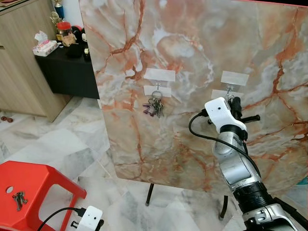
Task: Hang keys on a hook
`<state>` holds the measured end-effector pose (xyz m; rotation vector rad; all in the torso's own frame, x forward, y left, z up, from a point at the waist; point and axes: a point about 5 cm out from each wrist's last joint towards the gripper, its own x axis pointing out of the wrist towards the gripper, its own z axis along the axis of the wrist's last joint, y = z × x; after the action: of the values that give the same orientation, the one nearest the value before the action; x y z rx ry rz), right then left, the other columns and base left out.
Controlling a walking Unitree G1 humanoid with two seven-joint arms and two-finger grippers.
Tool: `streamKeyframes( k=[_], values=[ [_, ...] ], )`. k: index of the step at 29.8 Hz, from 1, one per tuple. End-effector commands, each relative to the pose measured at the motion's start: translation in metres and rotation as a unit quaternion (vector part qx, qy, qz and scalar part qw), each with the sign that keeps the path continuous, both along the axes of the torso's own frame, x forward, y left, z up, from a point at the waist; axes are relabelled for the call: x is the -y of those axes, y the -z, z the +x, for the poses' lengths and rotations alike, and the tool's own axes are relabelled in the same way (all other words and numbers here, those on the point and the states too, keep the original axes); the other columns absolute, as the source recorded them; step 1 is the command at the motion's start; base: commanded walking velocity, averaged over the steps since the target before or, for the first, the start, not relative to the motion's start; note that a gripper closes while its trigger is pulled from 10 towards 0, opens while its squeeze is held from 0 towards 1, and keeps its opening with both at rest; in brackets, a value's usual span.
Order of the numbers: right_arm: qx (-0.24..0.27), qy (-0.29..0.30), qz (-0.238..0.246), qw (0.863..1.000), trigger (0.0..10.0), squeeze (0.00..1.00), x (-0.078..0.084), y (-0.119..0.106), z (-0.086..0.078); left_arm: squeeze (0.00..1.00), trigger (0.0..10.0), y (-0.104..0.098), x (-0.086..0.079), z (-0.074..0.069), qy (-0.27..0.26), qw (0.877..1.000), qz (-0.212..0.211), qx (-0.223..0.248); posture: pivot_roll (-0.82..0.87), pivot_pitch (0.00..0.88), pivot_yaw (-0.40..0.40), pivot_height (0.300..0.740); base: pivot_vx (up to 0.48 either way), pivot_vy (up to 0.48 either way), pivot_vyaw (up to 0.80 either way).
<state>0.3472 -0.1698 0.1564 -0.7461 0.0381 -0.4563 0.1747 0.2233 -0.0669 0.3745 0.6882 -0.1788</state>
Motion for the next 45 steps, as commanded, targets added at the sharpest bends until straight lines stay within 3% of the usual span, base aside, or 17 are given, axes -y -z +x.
streamKeyframes(
  k=[1,6,16,26,45],
  values=[
    [-0.005,0.006,0.018,1.000,10.0,0.00,0.003,0.003,-0.001,0.00,10.0,0.003,0.002,-0.004,0.009,1.000,0.003,-0.011,0.05,0.049,-0.065,0.740,0.000,0.000,0.00],
    [-0.016,0.005,0.042,0.999,10.0,0.00,0.003,0.008,-0.001,0.00,10.0,0.003,0.002,-0.004,0.010,1.000,0.004,-0.013,0.05,0.049,-0.063,0.740,0.000,0.000,0.00],
    [-0.027,-0.005,0.026,0.999,10.0,0.00,0.005,0.006,0.004,0.00,10.0,0.004,0.001,-0.005,0.012,1.000,0.007,-0.016,0.05,0.051,-0.064,0.740,0.000,0.000,0.00],
    [-0.006,-0.018,0.002,1.000,10.0,0.00,0.004,-0.008,0.014,0.00,10.0,0.004,0.001,-0.006,0.013,1.000,0.009,-0.018,0.05,0.053,-0.063,0.740,0.000,0.000,0.00],
    [-0.026,-0.037,-0.012,0.999,10.0,0.00,-0.002,-0.006,0.019,0.00,10.0,0.003,0.001,-0.005,0.018,1.000,0.010,-0.016,0.05,0.052,-0.063,0.740,0.000,0.000,0.00]
  ],
)
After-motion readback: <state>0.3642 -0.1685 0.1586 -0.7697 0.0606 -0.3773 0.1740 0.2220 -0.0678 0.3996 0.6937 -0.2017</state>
